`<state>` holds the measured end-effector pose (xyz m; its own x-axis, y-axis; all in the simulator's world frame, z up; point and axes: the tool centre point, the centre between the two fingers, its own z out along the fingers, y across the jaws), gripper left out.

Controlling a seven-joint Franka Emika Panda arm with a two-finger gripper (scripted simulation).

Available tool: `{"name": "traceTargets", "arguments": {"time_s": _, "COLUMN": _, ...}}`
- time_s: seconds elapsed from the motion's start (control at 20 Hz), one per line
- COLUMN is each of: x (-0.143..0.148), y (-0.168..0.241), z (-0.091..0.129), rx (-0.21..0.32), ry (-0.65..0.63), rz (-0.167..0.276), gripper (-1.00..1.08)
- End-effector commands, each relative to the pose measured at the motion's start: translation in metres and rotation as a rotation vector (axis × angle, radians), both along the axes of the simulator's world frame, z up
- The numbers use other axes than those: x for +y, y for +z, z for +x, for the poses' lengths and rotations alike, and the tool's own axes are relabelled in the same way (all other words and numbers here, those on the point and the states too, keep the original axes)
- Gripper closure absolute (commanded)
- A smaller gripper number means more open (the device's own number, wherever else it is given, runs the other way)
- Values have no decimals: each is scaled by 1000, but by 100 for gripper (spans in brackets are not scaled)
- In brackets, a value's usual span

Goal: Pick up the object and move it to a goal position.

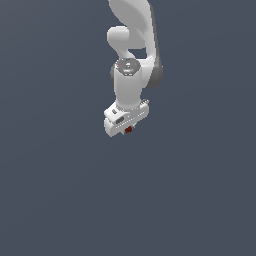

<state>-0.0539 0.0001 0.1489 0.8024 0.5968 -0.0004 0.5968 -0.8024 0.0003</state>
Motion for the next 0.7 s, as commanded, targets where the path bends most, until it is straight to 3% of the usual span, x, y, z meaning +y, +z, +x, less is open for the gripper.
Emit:
{"name": "traceTargets", "arguments": {"time_s": 0.0, "x": -18, "y": 26, "z": -6, "rx": 0, "ry": 0, "rz": 1, "gripper": 108}}
{"name": "traceTargets", "arguments": {"time_s": 0.65, "x": -113, "y": 160, "z": -34, "rx": -1, "ry": 1, "rz": 5, "gripper": 108}}
